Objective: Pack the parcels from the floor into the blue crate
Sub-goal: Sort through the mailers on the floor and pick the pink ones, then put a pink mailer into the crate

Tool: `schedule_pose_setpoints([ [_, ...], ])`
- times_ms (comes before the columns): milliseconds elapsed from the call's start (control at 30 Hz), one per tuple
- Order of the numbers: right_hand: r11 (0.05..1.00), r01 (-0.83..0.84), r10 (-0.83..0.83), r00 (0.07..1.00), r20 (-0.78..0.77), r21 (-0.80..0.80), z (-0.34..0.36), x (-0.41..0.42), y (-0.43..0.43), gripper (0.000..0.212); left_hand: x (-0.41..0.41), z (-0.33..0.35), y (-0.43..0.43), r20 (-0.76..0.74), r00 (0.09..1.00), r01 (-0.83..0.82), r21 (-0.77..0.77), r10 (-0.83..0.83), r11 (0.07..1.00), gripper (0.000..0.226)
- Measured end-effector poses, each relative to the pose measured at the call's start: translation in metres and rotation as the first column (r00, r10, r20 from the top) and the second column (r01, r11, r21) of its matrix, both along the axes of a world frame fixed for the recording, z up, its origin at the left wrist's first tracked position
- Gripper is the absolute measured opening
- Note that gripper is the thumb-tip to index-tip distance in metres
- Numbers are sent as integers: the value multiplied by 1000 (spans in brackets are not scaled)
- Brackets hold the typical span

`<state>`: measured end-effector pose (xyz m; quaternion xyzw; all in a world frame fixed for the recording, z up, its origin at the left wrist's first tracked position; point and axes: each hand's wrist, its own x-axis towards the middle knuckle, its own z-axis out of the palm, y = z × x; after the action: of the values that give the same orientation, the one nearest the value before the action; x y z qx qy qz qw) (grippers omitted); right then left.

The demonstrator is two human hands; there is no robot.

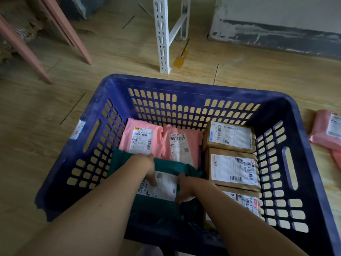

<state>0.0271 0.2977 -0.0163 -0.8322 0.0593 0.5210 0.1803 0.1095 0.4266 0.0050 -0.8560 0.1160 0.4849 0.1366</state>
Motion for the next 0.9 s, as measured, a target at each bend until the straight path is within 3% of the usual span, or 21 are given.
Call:
schedule_pose_setpoints([
  [200,1000,8,-7,999,-52,15,-6,-3,-1,93,-2,0,-7,-25,998,-56,36,57,998,97],
  [333,998,-15,9,996,94,60,2,-2,-9,56,-8,0,-4,42,997,-72,31,70,997,102],
  [433,991,93,-113,963,246,93,19,1,-23,40,-10,3,1,74,997,-38,29,35,999,98],
  [600,925,315,-375,839,394,212,52,-2,-51,29,-14,19,2,234,967,93,31,-98,995,58],
  [733,900,353,-436,745,505,255,77,-14,-72,28,-25,35,-21,402,911,155,-120,-94,981,42],
  [900,866,421,-492,627,604,269,104,-40,-98,28,-42,56,-60,468,883,140,-335,36,932,42],
])
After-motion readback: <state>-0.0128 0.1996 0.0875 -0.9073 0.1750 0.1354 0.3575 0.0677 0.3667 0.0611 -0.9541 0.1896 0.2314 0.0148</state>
